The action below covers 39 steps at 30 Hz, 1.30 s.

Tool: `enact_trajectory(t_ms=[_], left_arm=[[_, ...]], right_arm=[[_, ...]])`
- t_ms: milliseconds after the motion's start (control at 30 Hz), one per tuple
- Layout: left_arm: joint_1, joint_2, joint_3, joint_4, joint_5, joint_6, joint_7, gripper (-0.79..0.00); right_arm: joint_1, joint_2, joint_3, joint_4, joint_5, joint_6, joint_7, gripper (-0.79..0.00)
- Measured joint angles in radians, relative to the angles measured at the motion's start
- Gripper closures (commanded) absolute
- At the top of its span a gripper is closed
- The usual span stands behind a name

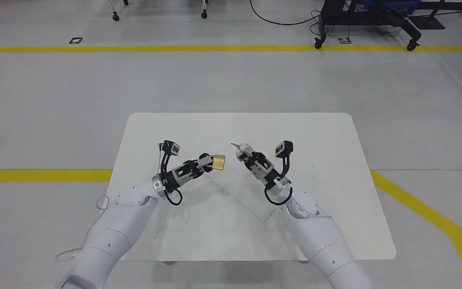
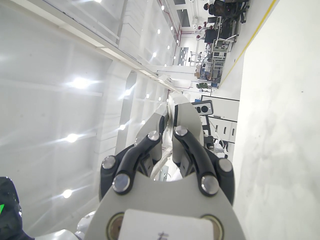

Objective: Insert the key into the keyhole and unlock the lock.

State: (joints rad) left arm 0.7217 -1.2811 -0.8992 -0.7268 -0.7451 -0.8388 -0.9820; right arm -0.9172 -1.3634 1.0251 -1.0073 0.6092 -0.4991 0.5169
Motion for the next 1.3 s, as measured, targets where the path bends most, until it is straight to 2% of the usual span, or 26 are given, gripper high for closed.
enact_trajectory(t_ms=[133, 233, 967, 1300], left_arm=[[0.025, 0.007, -0.013, -0.05, 0.103, -0.092, 0.092, 0.0], [0.039, 0.011, -0.021, -0.065, 0.157, -0.121, 0.127, 0.0], [0.051, 0.001, -0.021, -0.085, 0.386, -0.067, 0.257, 0.0], [0.049, -0.004, -0.021, -0.086, 0.484, -0.057, 0.317, 0.0]], right_arm=[[0.014, -0.01, -0.007, 0.019, 0.028, 0.039, 0.007, 0.0], [0.019, -0.016, -0.011, 0.026, 0.051, 0.062, 0.036, 0.0], [0.007, -0.029, 0.009, 0.027, 0.098, 0.139, 0.191, 0.0], [-0.007, -0.029, 0.027, 0.007, 0.087, 0.154, 0.215, 0.0]])
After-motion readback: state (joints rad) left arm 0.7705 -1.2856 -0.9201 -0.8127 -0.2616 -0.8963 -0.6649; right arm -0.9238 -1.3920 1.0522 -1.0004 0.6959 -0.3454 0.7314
